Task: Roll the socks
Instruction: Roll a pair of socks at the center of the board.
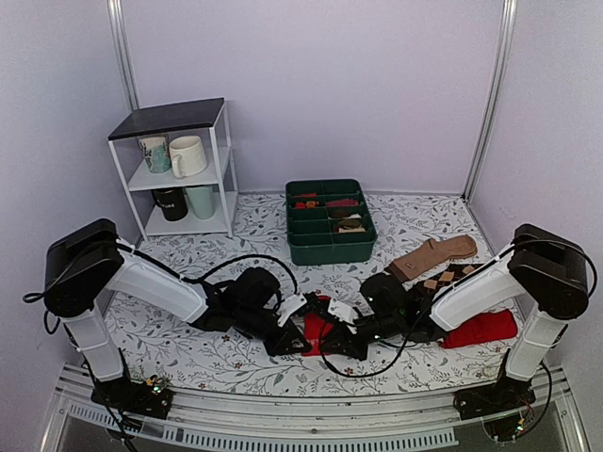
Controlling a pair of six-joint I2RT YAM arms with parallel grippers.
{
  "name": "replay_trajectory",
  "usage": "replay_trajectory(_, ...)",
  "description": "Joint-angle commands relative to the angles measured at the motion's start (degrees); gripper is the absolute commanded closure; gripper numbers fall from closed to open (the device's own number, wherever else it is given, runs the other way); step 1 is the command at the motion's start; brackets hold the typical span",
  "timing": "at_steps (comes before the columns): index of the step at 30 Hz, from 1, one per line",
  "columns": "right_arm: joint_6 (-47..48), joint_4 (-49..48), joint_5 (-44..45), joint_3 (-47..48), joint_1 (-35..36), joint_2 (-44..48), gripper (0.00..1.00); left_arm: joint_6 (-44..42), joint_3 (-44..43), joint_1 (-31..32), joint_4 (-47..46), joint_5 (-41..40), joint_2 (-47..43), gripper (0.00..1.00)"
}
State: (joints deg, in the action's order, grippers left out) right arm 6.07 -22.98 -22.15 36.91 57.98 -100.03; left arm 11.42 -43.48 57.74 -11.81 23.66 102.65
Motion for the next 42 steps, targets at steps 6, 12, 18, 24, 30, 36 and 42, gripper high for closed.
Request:
replay_trajectory(6,-11.87,6.39,-11.1,0.07,-5.68,-8.66,0.9,-5.5,10.08,1.1,-10.5,-10.32,-12.18,0.66)
replay_trajectory(12,-18.7,9.21,-15.89,0.64,-9.0,-11.52,0.9,-15.35,18.78,6.91,-23.5,-13.38,-21.18,0.55)
replay_trajectory(18,-24.36,13.46,-18.82,3.25,-10.17,-16.11,0.9,-19.31,19.51,8.94,-27.9,-14.45,-15.5,0.53)
replay_trajectory(24,-25.12,17.15,-20.22,4.48,-10.62,-17.21,0.89,-24.3,18.15,10.28,-32.41,-21.75,-9.23,0.49)
replay_trajectory(30,-24.03,18.56,-20.65,5.54,-10.86,-17.05,0.89,-28.11,15.94,10.34,-34.3,-24.92,-4.14,0.48)
replay_trajectory(36,-23.8,18.94,-21.0,5.83,-10.9,-17.86,0.89,-29.74,16.47,10.61,-36.46,-25.81,-2.37,0.47)
replay_trajectory(42,-23.79,19.03,-21.18,5.78,-11.0,-18.12,0.9,-30.02,15.44,10.62,-33.42,-24.61,-0.06,0.47)
